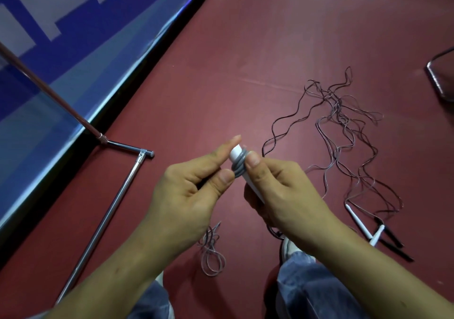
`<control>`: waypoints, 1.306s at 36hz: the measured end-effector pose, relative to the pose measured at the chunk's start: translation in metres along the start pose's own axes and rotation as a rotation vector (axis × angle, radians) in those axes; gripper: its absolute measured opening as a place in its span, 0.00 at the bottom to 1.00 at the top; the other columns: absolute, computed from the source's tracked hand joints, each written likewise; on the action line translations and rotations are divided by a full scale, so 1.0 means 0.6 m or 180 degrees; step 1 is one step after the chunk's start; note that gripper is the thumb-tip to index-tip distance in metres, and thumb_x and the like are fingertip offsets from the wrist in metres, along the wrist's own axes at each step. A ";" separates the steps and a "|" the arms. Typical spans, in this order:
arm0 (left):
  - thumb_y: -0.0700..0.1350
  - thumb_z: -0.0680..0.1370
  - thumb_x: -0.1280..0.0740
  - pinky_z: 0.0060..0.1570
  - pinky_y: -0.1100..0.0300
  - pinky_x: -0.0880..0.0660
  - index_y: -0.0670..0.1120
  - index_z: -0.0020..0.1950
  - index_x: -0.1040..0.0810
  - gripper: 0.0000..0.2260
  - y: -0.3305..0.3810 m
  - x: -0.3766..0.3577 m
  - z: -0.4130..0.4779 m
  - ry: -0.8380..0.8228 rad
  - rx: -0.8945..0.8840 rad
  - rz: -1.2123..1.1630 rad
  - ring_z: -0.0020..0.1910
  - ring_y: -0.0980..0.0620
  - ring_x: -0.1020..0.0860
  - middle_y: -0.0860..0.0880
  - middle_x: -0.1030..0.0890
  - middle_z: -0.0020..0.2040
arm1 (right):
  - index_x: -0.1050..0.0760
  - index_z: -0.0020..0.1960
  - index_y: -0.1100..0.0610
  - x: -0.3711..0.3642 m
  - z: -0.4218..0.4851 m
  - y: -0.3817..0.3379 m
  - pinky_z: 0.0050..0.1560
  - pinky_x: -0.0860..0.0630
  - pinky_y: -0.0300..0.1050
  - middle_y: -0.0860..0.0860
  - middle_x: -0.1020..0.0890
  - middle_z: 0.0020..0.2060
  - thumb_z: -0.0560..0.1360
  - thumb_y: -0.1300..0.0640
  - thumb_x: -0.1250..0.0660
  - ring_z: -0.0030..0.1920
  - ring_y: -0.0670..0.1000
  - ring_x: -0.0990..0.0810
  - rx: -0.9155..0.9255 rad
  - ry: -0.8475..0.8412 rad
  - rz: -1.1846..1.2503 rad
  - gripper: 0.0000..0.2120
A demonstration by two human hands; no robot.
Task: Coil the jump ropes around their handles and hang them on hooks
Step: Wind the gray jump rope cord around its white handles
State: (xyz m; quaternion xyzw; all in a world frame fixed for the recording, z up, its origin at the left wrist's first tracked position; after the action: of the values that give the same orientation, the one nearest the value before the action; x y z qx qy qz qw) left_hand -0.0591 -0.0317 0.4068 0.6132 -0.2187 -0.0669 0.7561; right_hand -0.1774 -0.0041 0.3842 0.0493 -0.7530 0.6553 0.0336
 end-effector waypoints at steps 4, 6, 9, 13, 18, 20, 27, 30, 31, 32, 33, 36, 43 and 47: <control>0.40 0.80 0.32 0.48 0.80 0.32 0.54 0.68 0.22 0.18 -0.004 -0.004 -0.003 -0.0103 0.0042 -0.0006 0.62 0.67 0.29 0.65 0.25 0.59 | 0.24 0.33 0.48 -0.010 -0.004 0.023 0.23 0.39 0.36 0.51 0.29 0.25 0.79 0.37 0.45 0.22 0.45 0.36 -0.0322 -0.0168 0.0337 0.23; 0.39 0.81 0.32 0.47 0.79 0.32 0.55 0.68 0.22 0.18 -0.008 -0.003 -0.002 -0.0106 0.0093 0.0017 0.61 0.69 0.29 0.63 0.27 0.58 | 0.23 0.32 0.46 -0.012 -0.005 0.025 0.24 0.40 0.35 0.54 0.29 0.27 0.78 0.36 0.44 0.22 0.46 0.37 -0.0377 -0.0184 0.0486 0.23; 0.43 0.79 0.30 0.43 0.76 0.32 0.59 0.67 0.21 0.18 -0.009 0.006 0.003 -0.0045 0.0075 0.0167 0.37 0.68 0.29 0.62 0.24 0.34 | 0.22 0.33 0.47 -0.011 -0.004 0.024 0.24 0.43 0.35 0.59 0.31 0.30 0.76 0.36 0.42 0.23 0.47 0.39 -0.0457 -0.0114 0.0690 0.21; 0.50 0.77 0.28 0.38 0.70 0.30 0.61 0.67 0.22 0.19 -0.023 0.014 0.011 0.0086 0.0254 -0.0082 0.36 0.58 0.29 0.42 0.24 0.37 | 0.24 0.35 0.51 -0.010 0.002 0.029 0.26 0.45 0.36 0.57 0.31 0.29 0.75 0.36 0.39 0.23 0.47 0.40 -0.0570 0.0023 0.1067 0.21; 0.52 0.72 0.29 0.37 0.61 0.27 0.52 0.45 0.16 0.06 -0.047 0.012 0.010 0.0123 0.0648 -0.0622 0.32 0.55 0.26 0.52 0.24 0.30 | 0.25 0.40 0.55 0.000 0.009 0.034 0.27 0.46 0.37 0.55 0.31 0.29 0.77 0.38 0.38 0.23 0.47 0.40 -0.0645 0.0189 0.1282 0.20; 0.52 0.71 0.29 0.36 0.58 0.27 0.48 0.38 0.18 0.08 -0.055 0.004 0.006 -0.0013 0.0796 -0.0756 0.32 0.53 0.27 0.50 0.24 0.30 | 0.25 0.35 0.53 0.005 0.011 0.033 0.27 0.45 0.37 0.54 0.31 0.28 0.77 0.40 0.38 0.23 0.47 0.40 -0.0602 0.0290 0.1197 0.20; 0.43 0.72 0.24 0.33 0.61 0.30 0.45 0.35 0.23 0.10 -0.079 -0.022 0.010 -0.0394 0.1386 -0.1442 0.30 0.51 0.30 0.46 0.25 0.29 | 0.28 0.56 0.54 -0.032 0.001 0.050 0.25 0.44 0.35 0.53 0.31 0.29 0.76 0.38 0.37 0.23 0.46 0.39 -0.1116 -0.0113 0.1882 0.20; 0.46 0.70 0.27 0.33 0.61 0.31 0.44 0.38 0.24 0.08 -0.075 -0.007 0.022 -0.0275 0.1184 -0.1242 0.29 0.52 0.30 0.49 0.25 0.27 | 0.31 0.61 0.51 -0.060 -0.011 0.038 0.22 0.46 0.33 0.51 0.32 0.30 0.78 0.39 0.40 0.22 0.43 0.40 -0.1448 -0.0576 0.2628 0.19; 0.47 0.70 0.26 0.32 0.61 0.32 0.43 0.41 0.24 0.10 -0.072 -0.001 0.024 -0.0223 0.1103 -0.1127 0.29 0.53 0.30 0.51 0.25 0.27 | 0.32 0.61 0.51 -0.067 -0.013 0.031 0.21 0.46 0.33 0.51 0.33 0.31 0.80 0.39 0.41 0.23 0.43 0.40 -0.1478 -0.0760 0.2838 0.18; 0.47 0.70 0.24 0.32 0.63 0.32 0.43 0.43 0.24 0.12 -0.068 0.004 0.027 -0.0170 0.1021 -0.1057 0.28 0.54 0.29 0.52 0.25 0.27 | 0.32 0.61 0.52 -0.073 -0.015 0.025 0.21 0.45 0.34 0.51 0.33 0.31 0.81 0.39 0.41 0.23 0.43 0.40 -0.1494 -0.0955 0.3019 0.18; 0.48 0.71 0.22 0.32 0.65 0.31 0.43 0.46 0.24 0.14 -0.064 0.007 0.028 -0.0138 0.0956 -0.1030 0.28 0.56 0.28 0.53 0.25 0.27 | 0.32 0.61 0.53 -0.080 -0.017 0.020 0.21 0.44 0.34 0.51 0.32 0.32 0.82 0.40 0.42 0.24 0.43 0.39 -0.1511 -0.1154 0.3172 0.18; 0.48 0.70 0.27 0.35 0.71 0.29 0.45 0.59 0.24 0.19 -0.059 -0.001 0.023 -0.0223 0.0947 -0.1083 0.30 0.63 0.24 0.53 0.23 0.28 | 0.31 0.60 0.57 -0.087 -0.021 0.011 0.22 0.42 0.34 0.51 0.32 0.34 0.82 0.41 0.40 0.25 0.43 0.40 -0.1489 -0.1540 0.3383 0.19; 0.48 0.74 0.28 0.36 0.59 0.31 0.51 0.62 0.17 0.16 -0.062 -0.016 0.022 -0.0559 0.0945 -0.1279 0.38 0.47 0.28 0.37 0.27 0.38 | 0.28 0.53 0.57 -0.081 -0.019 0.015 0.20 0.41 0.32 0.49 0.33 0.30 0.71 0.50 0.26 0.23 0.41 0.38 -0.1304 -0.1364 0.2883 0.18; 0.46 0.75 0.28 0.44 0.48 0.22 0.50 0.59 0.14 0.13 -0.034 0.007 0.035 -0.0525 0.0572 -0.0837 0.43 0.52 0.24 0.38 0.15 0.46 | 0.24 0.46 0.57 -0.093 -0.019 0.003 0.21 0.42 0.32 0.49 0.30 0.30 0.76 0.43 0.30 0.24 0.41 0.39 -0.1287 -0.1703 0.2983 0.17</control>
State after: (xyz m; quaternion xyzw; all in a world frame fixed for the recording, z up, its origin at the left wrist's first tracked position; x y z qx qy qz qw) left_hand -0.0604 -0.0571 0.3914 0.6941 -0.2031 -0.1954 0.6625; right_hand -0.1224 0.0092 0.3779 -0.1330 -0.7870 0.4080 -0.4432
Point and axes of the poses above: each hand's wrist, its own z-axis towards the middle knuckle, its own x-axis out of the back of the hand, y = z × x, the point moved 10 cm from there along z, towards the middle knuckle
